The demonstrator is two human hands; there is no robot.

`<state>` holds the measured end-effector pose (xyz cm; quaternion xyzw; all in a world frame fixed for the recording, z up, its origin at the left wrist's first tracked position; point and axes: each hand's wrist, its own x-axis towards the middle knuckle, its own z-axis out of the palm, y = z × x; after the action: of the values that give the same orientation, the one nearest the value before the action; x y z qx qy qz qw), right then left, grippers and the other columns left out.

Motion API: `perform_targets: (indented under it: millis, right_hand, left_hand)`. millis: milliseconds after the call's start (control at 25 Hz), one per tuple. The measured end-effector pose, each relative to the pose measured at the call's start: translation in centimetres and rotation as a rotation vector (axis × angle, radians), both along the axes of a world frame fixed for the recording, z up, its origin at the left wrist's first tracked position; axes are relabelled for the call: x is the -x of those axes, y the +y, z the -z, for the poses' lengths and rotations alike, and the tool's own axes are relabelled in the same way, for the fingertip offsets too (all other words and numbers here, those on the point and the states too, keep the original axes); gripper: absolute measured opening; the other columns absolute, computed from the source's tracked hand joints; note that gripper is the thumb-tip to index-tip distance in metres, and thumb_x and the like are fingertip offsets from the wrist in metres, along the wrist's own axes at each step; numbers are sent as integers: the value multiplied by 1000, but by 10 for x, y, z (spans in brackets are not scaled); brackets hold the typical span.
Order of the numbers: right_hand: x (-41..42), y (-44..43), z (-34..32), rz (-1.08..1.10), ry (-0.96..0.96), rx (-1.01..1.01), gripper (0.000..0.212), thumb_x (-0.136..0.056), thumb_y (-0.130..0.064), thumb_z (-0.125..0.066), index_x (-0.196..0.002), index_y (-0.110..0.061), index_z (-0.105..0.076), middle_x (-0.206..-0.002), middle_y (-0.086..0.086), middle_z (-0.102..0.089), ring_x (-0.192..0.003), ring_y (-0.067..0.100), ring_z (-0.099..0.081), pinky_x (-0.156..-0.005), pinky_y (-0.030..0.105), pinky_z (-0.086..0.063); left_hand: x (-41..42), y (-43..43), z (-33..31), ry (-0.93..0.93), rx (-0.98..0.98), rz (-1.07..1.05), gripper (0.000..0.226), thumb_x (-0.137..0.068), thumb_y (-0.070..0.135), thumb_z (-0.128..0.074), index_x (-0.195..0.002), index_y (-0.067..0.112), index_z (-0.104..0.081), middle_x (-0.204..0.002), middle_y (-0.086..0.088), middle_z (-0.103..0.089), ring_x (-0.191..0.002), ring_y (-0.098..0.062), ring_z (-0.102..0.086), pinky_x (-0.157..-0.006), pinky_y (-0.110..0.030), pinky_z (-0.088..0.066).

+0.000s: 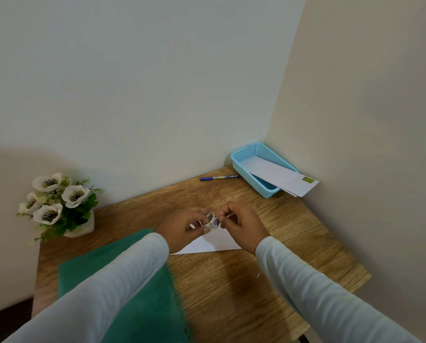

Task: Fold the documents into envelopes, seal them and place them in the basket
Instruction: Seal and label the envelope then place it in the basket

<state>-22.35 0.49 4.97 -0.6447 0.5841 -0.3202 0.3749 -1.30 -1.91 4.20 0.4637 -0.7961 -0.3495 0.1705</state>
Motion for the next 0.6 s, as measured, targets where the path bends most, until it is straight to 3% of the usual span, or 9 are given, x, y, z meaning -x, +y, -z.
perform_targets:
  millis: [80, 280, 400, 600]
  right_hand:
    - [0, 0, 2, 0, 3, -1, 11, -98, -14, -64, -93, -23, -69, -92, -7, -72, -86, 11, -68, -78, 28, -57]
    - [-2, -2, 0, -5, -26, 1, 9, -91, -15, -75, -96, -20, -70, -92, -9, -69, -80, -4, -61, -69, 12, -50]
    - [-2, -5, 1, 7, -48, -21, 10, -89, -12, -77, -94, -19, -71, -89, -7, -70, -79, -2, -61, -69, 13, -50]
    - [-5, -10, 3, 19, -30, -25, 4, -92, -15, -72, -91, -18, -72, -89, -9, -69, -82, 5, -62, -73, 15, -48]
  left_hand:
    - [-1, 0, 0, -1, 3, -6, 12, -95, 26, -70, -102, 34, -74, -127, 19, -64, -96, -2, -63, -83, -29, -58]
    - [-3, -2, 2, 15, 7, -5, 12, -95, 28, -70, -97, 39, -73, -125, 23, -64, -96, -2, -64, -82, -31, -58]
    - [-3, -3, 2, 13, 9, -3, 18, -95, 28, -70, -94, 45, -68, -127, 23, -64, -96, -1, -63, -82, -29, -58]
    - [-6, -7, 9, 4, 5, -55, 11, -95, 27, -70, -103, 30, -76, -128, 21, -63, -94, -1, -63, -80, -24, -56]
